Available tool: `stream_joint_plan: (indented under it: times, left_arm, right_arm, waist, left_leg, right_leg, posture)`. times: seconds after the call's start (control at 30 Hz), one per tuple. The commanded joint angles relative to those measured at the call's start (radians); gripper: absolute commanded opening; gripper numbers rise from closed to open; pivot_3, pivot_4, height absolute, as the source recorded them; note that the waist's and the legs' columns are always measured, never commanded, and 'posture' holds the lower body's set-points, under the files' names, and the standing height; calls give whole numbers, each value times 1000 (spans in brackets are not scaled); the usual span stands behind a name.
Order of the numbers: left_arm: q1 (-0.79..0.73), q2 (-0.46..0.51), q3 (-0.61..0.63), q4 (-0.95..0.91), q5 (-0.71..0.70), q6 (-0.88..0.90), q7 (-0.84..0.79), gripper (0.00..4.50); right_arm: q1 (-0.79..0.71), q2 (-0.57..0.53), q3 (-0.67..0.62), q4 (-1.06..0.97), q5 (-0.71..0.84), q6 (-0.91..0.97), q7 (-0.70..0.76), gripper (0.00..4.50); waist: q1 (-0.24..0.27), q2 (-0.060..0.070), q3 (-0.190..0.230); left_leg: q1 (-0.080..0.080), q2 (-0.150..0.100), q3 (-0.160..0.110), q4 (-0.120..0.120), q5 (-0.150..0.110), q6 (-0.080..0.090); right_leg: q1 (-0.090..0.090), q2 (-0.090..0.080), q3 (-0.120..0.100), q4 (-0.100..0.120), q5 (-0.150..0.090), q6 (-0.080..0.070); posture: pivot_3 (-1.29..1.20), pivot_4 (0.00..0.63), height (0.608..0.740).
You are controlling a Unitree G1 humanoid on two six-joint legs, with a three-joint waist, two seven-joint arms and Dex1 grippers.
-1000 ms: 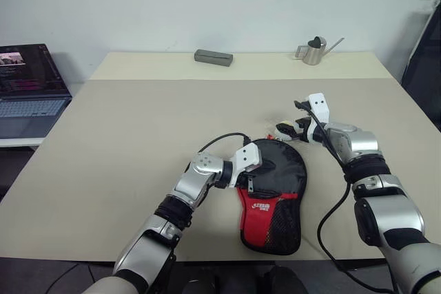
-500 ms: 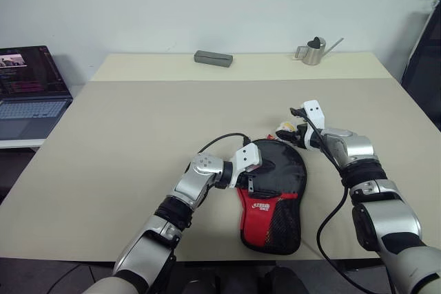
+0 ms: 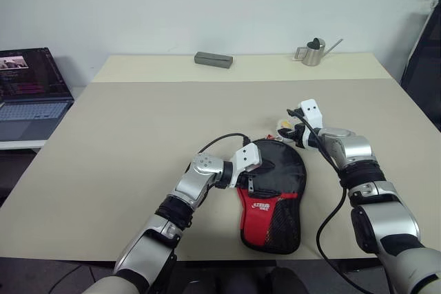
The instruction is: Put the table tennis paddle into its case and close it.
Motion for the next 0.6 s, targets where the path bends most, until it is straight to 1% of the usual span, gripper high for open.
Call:
stream_joint_plan:
  times: [0.03,0.17,0.37,0.47,0.6]
  left_arm:
    - [42,8,-28,72,38,13,3,4500]
    - [48,10,-30,95,43,8,2,4500]
    - [46,12,-33,109,40,9,-10,4500]
    - [40,11,-30,122,40,7,-9,4500]
    - [37,10,-28,128,40,8,-10,4500]
  right_arm:
    - [-10,-34,-15,-58,-11,-28,3,644]
    - [6,-76,-15,-105,-20,-12,24,644]
    - [69,-161,-17,-198,-22,29,57,644]
    - [119,-204,-24,-262,-9,66,78,644]
    - [210,-265,-30,-399,19,141,122,644]
  waist:
    - [0,0,0]
    - [2,0,0]
    - [3,0,-1]
    - [3,0,-1]
    - [3,0,-1]
  left_leg:
    - [0,0,0,0,-1,1]
    - [4,0,1,0,-1,2]
    - [9,0,0,0,-1,3]
    - [9,0,0,0,-1,3]
    - [9,0,0,0,-1,3]
  right_leg:
    - [0,0,0,1,0,0]
    - [2,0,1,4,0,0]
    - [7,0,0,3,0,0]
    - [7,0,0,3,0,0]
    - [7,0,0,3,0,0]
  posture:
    - [0,150,740]
    - [0,150,740]
    - [0,150,740]
    - [0,150,740]
    - [0,150,740]
